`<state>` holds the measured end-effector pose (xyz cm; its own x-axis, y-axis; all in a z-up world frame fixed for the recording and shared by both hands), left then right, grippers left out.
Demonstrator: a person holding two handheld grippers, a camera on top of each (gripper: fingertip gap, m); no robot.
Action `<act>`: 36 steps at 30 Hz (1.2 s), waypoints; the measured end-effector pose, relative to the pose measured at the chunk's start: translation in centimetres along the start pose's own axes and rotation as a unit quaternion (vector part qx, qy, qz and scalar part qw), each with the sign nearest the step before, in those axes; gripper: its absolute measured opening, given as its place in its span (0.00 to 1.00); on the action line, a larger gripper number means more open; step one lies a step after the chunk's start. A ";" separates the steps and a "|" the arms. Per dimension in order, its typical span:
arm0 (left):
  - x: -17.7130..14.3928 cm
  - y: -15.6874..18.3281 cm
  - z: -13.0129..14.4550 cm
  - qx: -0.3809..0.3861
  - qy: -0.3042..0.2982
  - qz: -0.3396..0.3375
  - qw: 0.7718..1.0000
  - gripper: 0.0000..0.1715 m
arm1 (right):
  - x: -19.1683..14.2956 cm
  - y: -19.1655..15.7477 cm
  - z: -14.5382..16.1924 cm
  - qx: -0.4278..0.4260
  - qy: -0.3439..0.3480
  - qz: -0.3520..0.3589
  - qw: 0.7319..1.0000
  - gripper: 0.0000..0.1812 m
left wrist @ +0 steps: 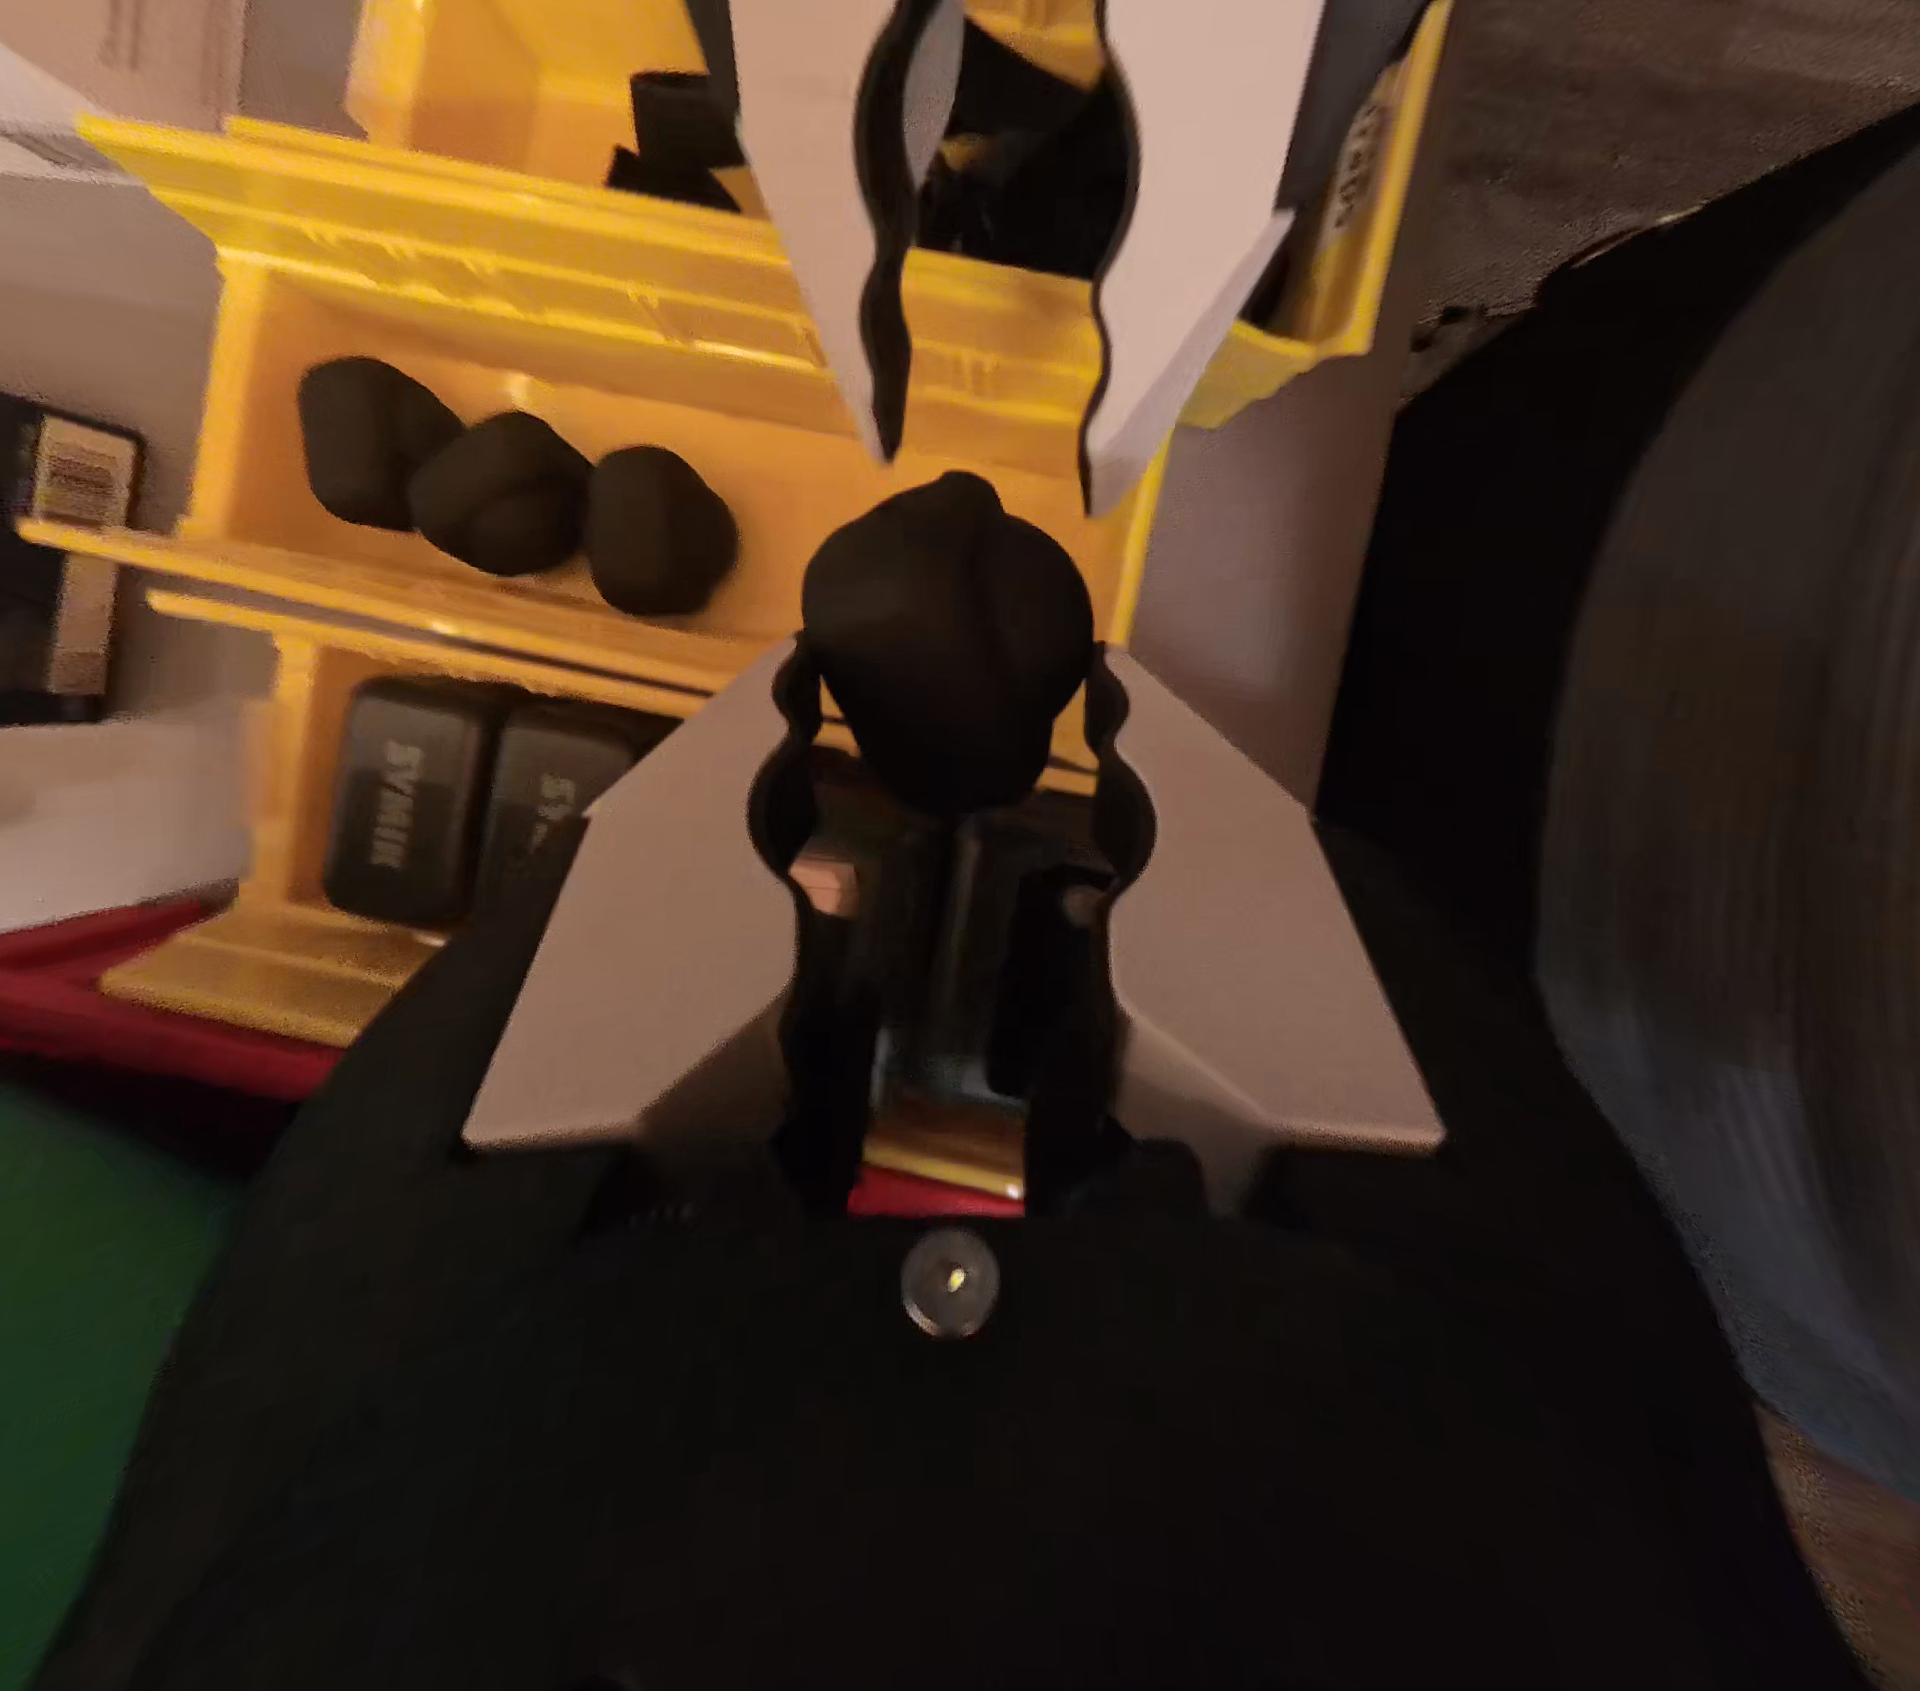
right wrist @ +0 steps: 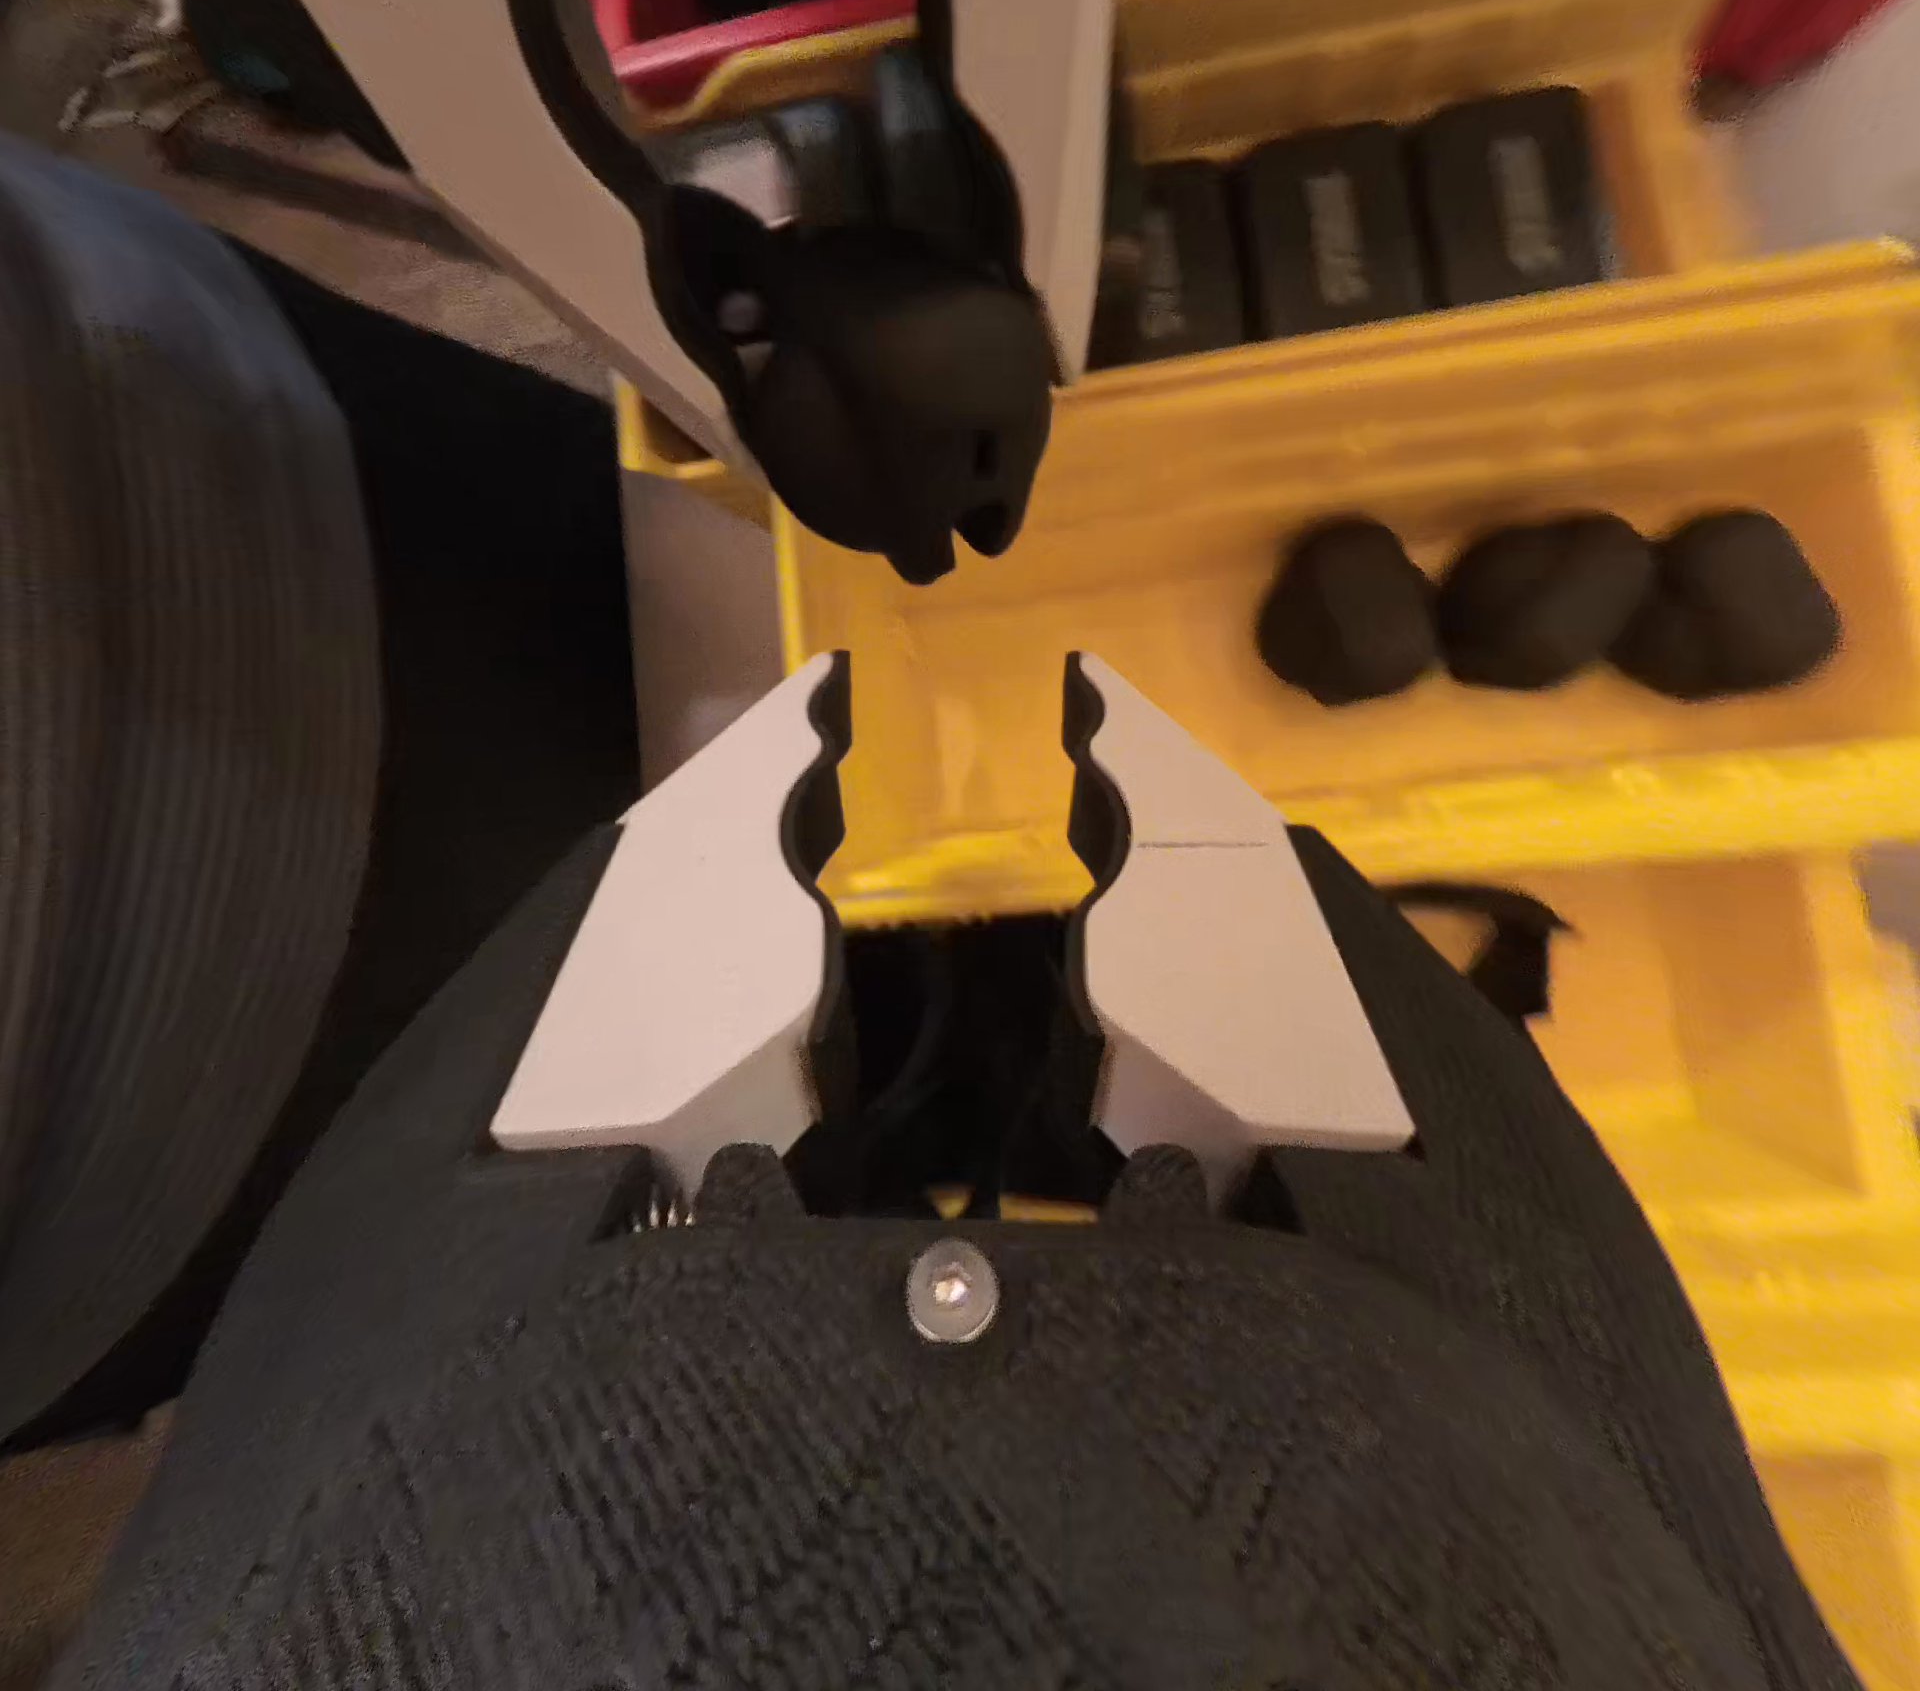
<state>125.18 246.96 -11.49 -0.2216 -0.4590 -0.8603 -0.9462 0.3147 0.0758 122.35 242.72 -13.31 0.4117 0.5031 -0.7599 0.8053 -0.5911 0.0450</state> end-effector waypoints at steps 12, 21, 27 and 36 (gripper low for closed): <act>9.0 -3.5 -0.1 0.153 -0.267 -0.036 0.951 0.29 | -10.9 3.1 5.1 0.087 0.038 0.253 0.963 0.17; 12.6 -2.8 2.0 0.190 -0.354 -0.004 0.916 0.30 | -11.6 1.1 7.4 0.109 0.023 0.269 0.957 0.17; 11.9 -2.4 0.8 0.128 -0.280 0.008 0.951 0.46 | -11.1 1.0 7.2 0.110 0.032 0.243 0.963 0.21; 1.5 -2.0 -3.2 -0.034 -0.042 -0.025 0.998 0.49 | -6.6 2.0 3.4 -0.019 -0.009 0.124 0.992 0.21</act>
<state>126.01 243.03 -11.33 -0.1560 -0.4008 -0.9028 -0.9698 0.2356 0.0630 119.83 236.06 -10.37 0.5928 0.3336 -0.7330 0.6954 -0.6710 0.2570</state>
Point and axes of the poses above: each gripper's, where its closed fingertips meet, x out along the fingers, z out of its underside, y = z × x across the jaws, the point moved 2 cm from there along -x, back along the fingers, and after that the axes turned 15 degrees about -x, right-handed, at the moved point
